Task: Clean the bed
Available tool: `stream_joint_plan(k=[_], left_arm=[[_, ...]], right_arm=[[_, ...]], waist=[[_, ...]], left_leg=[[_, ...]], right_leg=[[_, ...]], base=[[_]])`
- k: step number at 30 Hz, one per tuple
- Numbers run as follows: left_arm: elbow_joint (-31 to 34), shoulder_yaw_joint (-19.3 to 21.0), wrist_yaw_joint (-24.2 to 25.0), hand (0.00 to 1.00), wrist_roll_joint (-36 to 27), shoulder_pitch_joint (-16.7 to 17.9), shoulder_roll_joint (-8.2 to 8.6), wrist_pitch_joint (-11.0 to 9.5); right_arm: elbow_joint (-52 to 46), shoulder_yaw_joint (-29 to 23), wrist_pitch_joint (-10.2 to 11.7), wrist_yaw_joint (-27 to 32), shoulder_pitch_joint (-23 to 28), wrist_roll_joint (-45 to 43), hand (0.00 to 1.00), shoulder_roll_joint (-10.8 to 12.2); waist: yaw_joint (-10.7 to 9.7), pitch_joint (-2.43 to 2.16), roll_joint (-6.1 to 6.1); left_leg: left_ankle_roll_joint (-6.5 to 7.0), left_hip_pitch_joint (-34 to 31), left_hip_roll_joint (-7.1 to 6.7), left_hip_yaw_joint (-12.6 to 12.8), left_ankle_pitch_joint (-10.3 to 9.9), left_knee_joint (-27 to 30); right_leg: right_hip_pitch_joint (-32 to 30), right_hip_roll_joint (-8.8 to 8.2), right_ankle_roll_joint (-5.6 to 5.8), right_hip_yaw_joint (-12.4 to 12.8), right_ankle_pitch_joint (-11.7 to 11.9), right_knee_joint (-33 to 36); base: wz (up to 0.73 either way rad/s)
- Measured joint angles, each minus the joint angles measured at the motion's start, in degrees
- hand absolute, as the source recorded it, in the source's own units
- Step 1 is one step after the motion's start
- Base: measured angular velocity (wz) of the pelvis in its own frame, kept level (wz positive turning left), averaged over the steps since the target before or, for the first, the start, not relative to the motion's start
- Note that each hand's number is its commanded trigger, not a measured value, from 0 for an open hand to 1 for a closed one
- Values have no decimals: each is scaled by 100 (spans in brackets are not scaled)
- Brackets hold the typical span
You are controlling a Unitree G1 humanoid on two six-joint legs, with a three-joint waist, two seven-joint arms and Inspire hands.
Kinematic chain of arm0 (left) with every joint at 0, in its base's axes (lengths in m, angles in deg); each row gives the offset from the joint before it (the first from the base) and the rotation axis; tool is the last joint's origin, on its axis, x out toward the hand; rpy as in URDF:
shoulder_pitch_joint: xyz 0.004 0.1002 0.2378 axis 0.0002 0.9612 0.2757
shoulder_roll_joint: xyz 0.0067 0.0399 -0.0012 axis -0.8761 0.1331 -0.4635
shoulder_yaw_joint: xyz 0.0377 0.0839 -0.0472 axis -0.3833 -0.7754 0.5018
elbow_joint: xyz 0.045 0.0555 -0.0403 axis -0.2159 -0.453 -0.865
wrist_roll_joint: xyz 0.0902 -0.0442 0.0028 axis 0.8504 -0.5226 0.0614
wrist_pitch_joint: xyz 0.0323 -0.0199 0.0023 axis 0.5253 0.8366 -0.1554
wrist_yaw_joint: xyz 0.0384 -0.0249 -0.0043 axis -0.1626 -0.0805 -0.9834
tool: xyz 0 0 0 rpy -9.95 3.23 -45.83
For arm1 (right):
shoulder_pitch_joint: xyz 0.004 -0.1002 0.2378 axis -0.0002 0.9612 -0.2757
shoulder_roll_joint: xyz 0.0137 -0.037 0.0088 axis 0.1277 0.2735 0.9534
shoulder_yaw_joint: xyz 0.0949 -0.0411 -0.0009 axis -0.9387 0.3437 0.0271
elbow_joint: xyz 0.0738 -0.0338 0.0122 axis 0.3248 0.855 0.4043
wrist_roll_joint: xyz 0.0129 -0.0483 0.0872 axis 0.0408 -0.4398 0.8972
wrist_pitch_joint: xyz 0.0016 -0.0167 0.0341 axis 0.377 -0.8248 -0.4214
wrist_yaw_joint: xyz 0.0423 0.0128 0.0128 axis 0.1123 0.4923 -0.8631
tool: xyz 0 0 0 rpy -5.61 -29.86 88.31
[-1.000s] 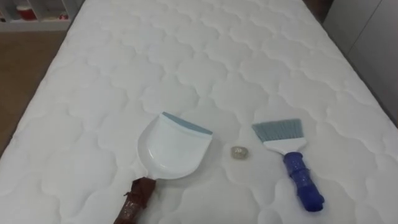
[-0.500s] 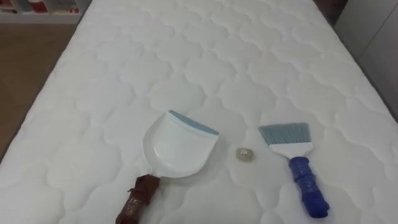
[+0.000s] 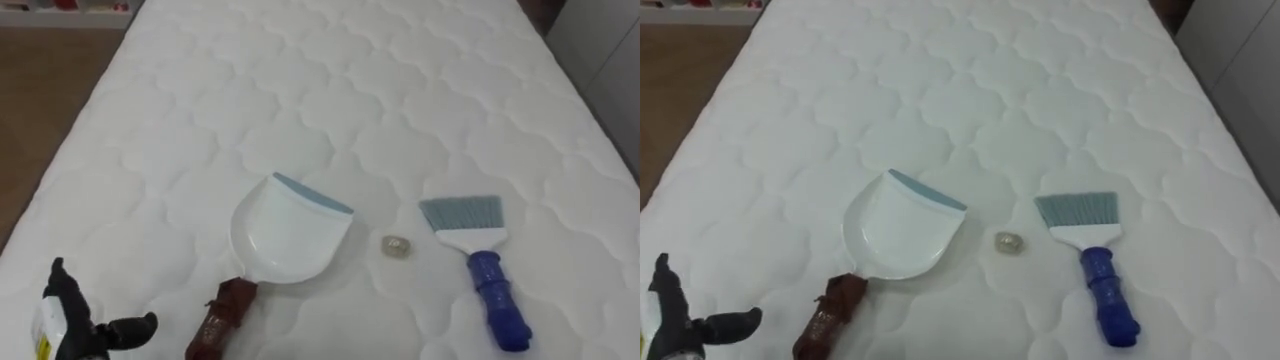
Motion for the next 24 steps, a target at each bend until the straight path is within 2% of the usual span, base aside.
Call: stream_joint_plan(k=[3, 8, 13, 17, 21, 24], left_arm=[[288, -95, 109, 0, 1, -17, -1, -4], [351, -285, 314, 0, 1, -210, -3, -19], [445, -389, 492, 0, -12, -229, -2, -20], [445, -641, 636, 0, -14, -230, -2, -19], [443, -867, 861, 0, -10, -337, -3, -10], [439, -936, 967, 0, -9, -402, -4, -5]], right_arm=[[3, 12, 3, -78, -38, 3, 0, 19], [7, 227, 17, -136, -41, 1, 0, 30], [15, 236, 44, -137, -40, 4, 0, 32], [4, 473, 45, -127, -43, 134, 0, 46], [-10, 674, 46, -103, -63, 335, 0, 52], [-11, 744, 46, -106, -147, 327, 0, 51]], waist=[[-65, 3, 13], [-87, -1, 19], [-169, 3, 11], [-216, 6, -5], [-220, 43, -71], [-225, 50, -92]], left_leg=[[1, -19, 6, -19, 1, 10], [-3, -30, 4, -16, 5, 12], [-10, -29, 5, -3, 9, -12], [-10, 7, 29, 3, 10, -35], [-10, 5, 31, 6, 10, -38], [-10, -6, 37, 57, 10, -37]], right_leg=[[-4, -6, 0, -16, 0, -6], [6, -2, 1, 0, 0, -63], [-11, 5, 1, 10, 1, -84], [-4, 2, 1, 10, 1, -84], [-5, 4, 1, 40, 1, -84], [-41, 11, 1, 103, 1, -83]], base=[[3], [0], [0], [0], [0], [-8]])
